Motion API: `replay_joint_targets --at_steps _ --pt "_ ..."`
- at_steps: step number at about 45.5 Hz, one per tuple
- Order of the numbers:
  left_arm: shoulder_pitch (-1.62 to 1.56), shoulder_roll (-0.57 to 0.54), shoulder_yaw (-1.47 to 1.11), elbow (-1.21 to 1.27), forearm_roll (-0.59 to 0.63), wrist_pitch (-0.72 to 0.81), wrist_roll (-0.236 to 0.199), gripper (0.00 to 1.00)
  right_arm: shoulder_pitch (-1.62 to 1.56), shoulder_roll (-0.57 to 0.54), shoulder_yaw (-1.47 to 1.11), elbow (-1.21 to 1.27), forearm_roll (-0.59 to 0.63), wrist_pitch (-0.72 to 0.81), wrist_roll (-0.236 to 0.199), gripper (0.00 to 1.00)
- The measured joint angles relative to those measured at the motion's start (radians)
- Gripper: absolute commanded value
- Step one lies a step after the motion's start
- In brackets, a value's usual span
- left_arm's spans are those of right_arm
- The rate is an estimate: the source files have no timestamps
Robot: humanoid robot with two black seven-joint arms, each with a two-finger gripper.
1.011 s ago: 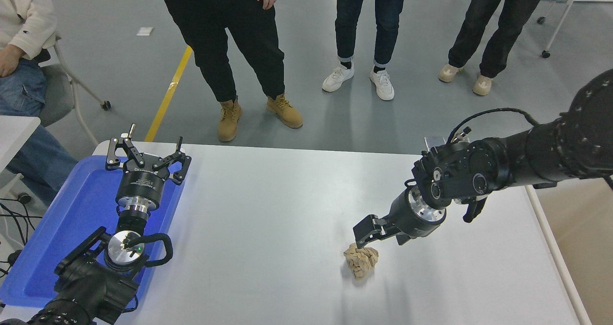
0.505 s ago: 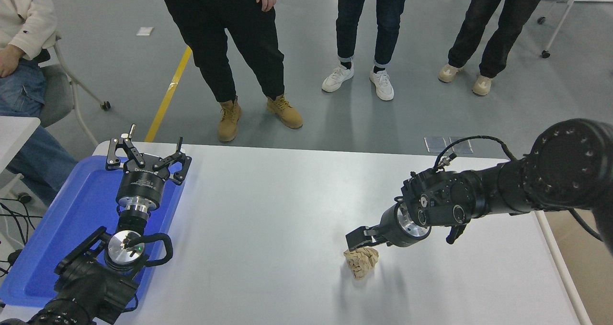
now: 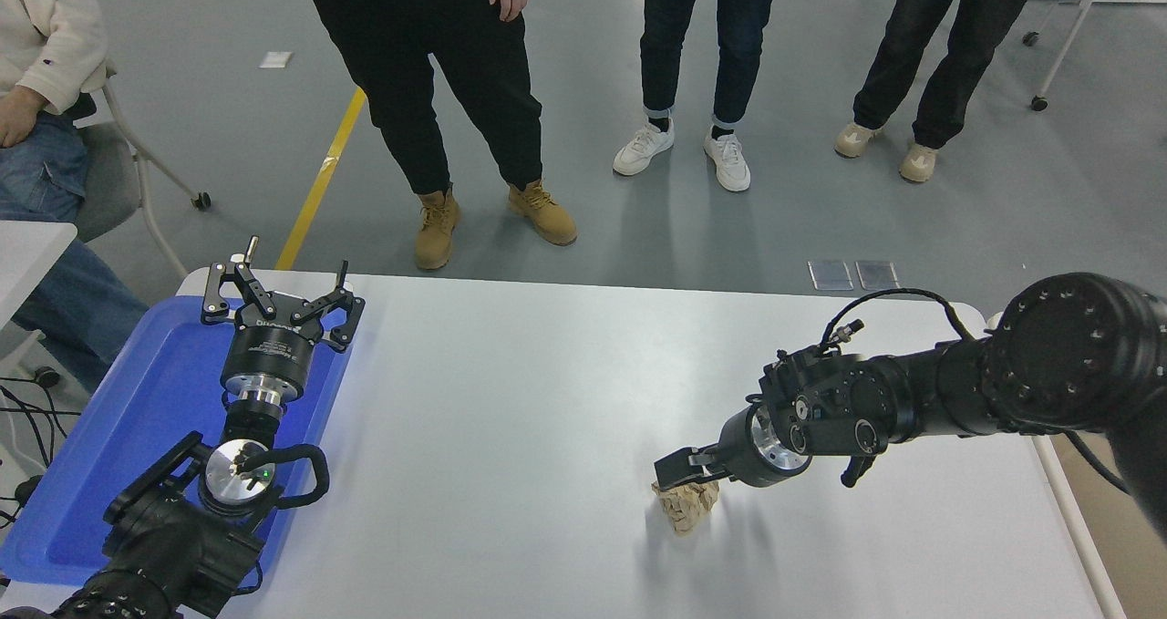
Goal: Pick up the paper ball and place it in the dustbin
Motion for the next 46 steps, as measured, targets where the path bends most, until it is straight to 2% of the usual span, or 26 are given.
replay_joint_targets --at_steps 10,16,35,39,46 --pt "0.000 0.000 0.000 0.000 0.000 0.000 0.000 1.00 -0.013 0.000 0.017 -0.003 0.000 -0.001 0.001 0.97" --pt "0.000 0.000 0.000 0.000 0.000 0.000 0.000 1.00 -0.021 0.000 0.021 -0.004 0.000 -0.002 0.001 0.90" --pt "0.000 0.000 0.000 0.000 0.000 0.000 0.000 1.00 -0.060 0.000 0.025 -0.033 -0.008 -0.004 0.000 0.80" --pt "0.000 0.000 0.000 0.000 0.000 0.000 0.000 1.00 -0.070 0.000 0.025 -0.042 -0.011 -0.004 0.000 0.68" --pt "0.000 0.000 0.000 0.000 0.000 0.000 0.000 1.00 -0.082 0.000 0.025 -0.053 -0.015 -0.005 0.000 0.33"
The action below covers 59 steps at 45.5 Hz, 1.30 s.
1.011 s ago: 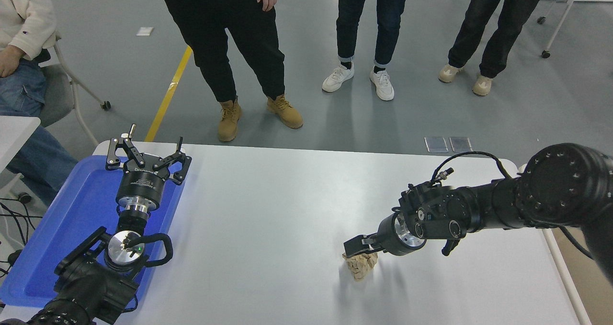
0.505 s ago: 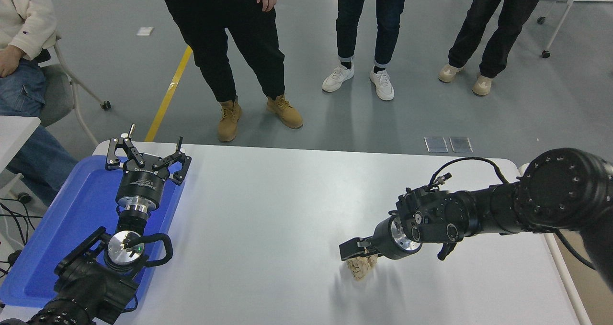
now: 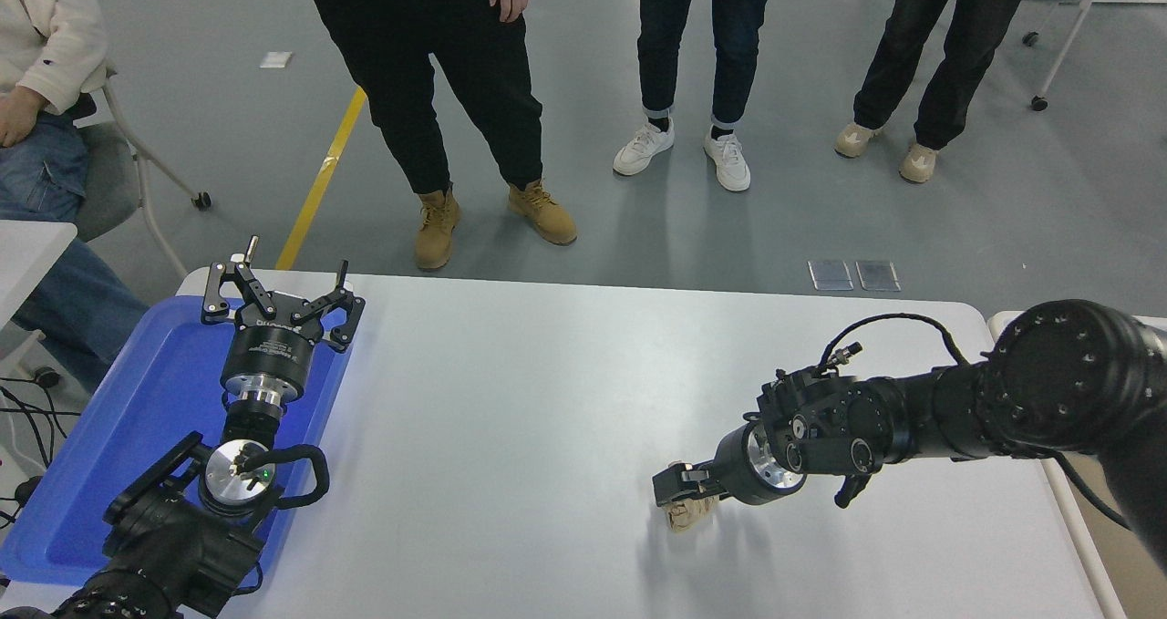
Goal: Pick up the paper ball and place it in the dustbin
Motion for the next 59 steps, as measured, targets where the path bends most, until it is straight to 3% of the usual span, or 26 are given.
replay_joint_targets --at_steps 2,7,28,59 --pt "0.000 0.000 0.000 0.000 0.000 0.000 0.000 1.00 -0.001 0.000 0.000 -0.002 0.000 0.000 0.000 0.20" --pt "0.000 0.000 0.000 0.000 0.000 0.000 0.000 1.00 -0.002 0.000 -0.002 -0.005 -0.002 -0.002 0.000 0.00" --pt "0.000 0.000 0.000 0.000 0.000 0.000 0.000 1.00 0.059 -0.003 -0.022 0.038 0.003 0.005 0.009 0.00" --pt "0.000 0.001 0.000 -0.001 0.001 0.000 0.002 1.00 0.686 -0.245 -0.255 0.546 0.013 0.084 0.016 0.00"
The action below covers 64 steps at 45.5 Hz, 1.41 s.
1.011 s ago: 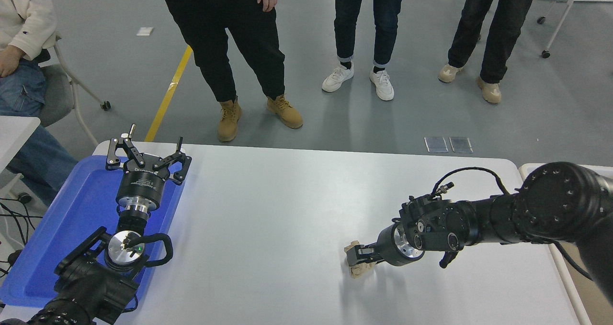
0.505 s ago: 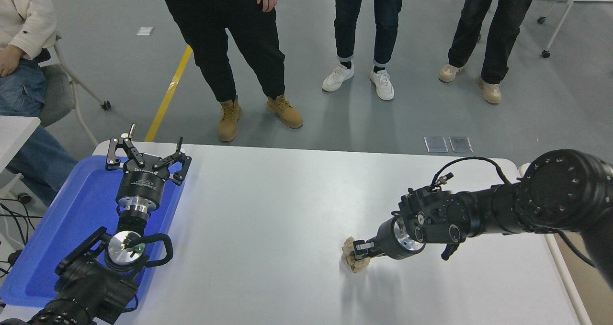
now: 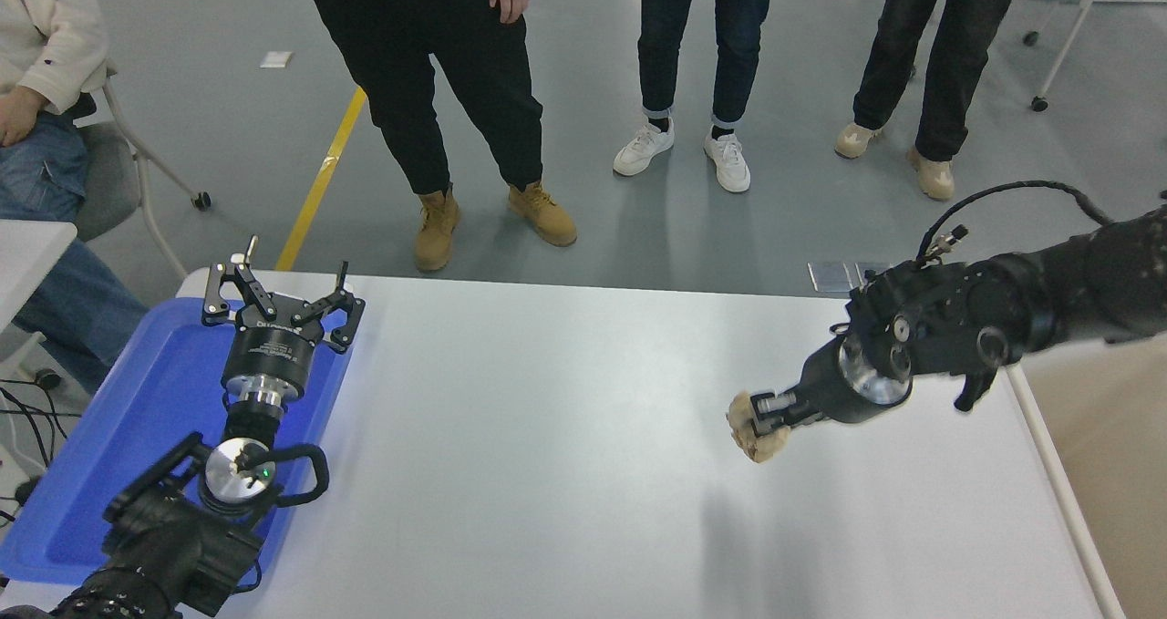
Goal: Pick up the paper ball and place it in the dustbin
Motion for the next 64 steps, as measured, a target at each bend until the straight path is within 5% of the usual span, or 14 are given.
replay_joint_targets --at_steps 39,64 --pt "0.000 0.000 0.000 -0.001 0.000 -0.001 0.002 1.00 0.430 -0.085 -0.184 0.184 -0.013 0.205 -0.004 0.00" --pt "0.000 0.000 0.000 0.001 -0.002 0.000 -0.001 1.00 0.412 -0.369 -0.234 0.079 -0.287 0.224 -0.013 0.00"
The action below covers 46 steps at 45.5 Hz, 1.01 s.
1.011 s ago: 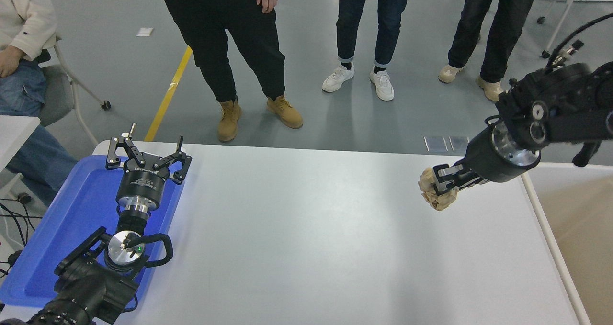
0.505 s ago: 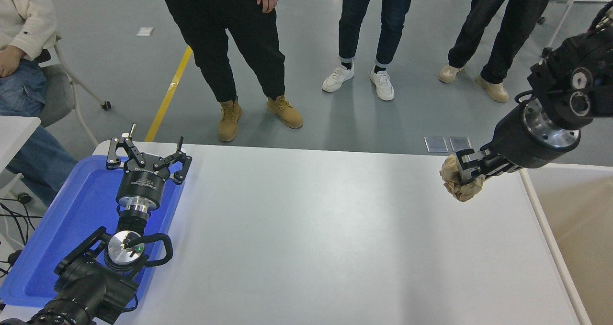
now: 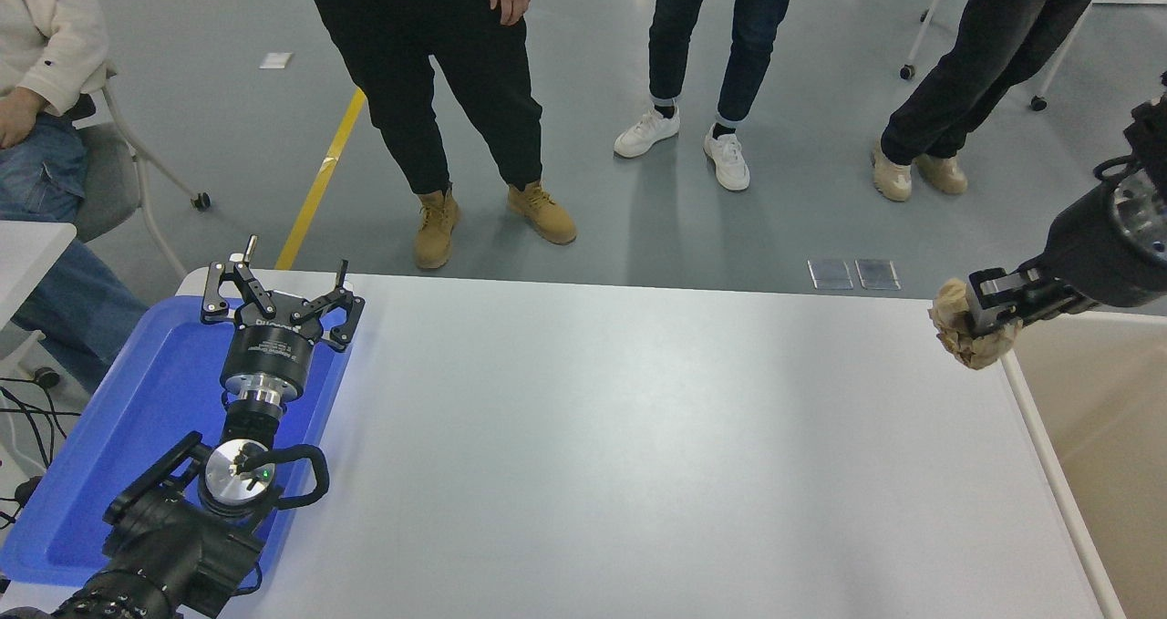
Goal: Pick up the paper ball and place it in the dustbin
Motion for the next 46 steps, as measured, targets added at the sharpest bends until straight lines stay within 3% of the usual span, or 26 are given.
replay_joint_targets --at_steps 23,34,46 --pt "0.000 0.000 0.000 0.000 0.000 0.000 -0.001 1.00 -0.276 -0.308 0.111 -0.359 -0.319 -0.004 -0.002 0.00" --pt "0.000 0.000 0.000 0.000 0.000 0.000 -0.001 1.00 -0.550 -0.356 0.270 -0.535 -0.375 -0.085 0.000 0.00" --pt "0.000 0.000 0.000 0.000 0.000 0.000 -0.001 1.00 -0.871 -0.336 0.423 -0.708 -0.394 -0.234 0.004 0.00"
